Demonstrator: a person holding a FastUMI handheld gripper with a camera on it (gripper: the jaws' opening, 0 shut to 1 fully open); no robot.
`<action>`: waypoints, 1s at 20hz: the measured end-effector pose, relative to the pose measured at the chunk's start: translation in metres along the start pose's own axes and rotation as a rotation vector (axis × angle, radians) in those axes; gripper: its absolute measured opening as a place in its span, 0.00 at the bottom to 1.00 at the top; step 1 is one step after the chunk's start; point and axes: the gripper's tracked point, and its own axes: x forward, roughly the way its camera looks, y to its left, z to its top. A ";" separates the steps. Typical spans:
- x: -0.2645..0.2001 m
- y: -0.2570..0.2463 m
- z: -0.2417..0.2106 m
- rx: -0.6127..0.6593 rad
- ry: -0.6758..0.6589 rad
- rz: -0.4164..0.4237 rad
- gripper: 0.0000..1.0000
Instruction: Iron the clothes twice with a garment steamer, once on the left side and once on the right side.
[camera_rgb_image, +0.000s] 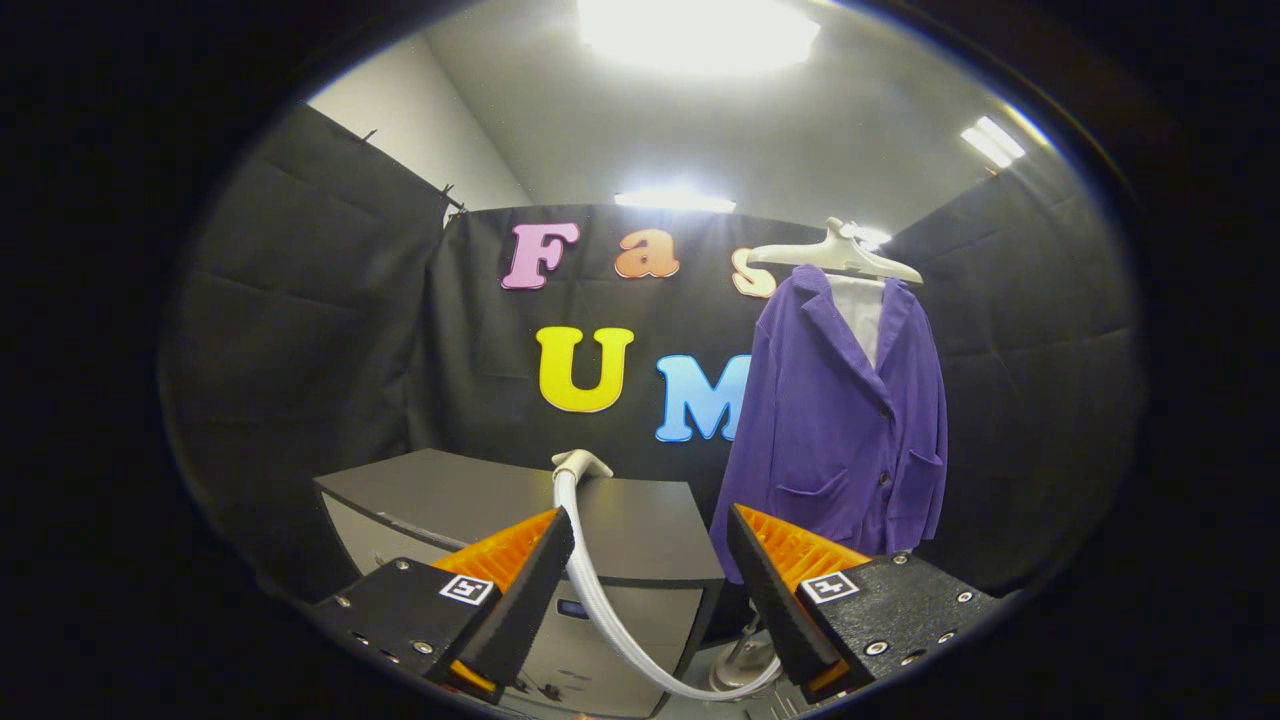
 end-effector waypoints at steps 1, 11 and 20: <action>0.000 -0.001 -0.001 -0.010 0.008 -0.001 0.95; -0.029 -0.022 0.008 0.038 0.008 0.096 0.95; -0.060 -0.040 0.036 0.029 0.007 0.260 0.95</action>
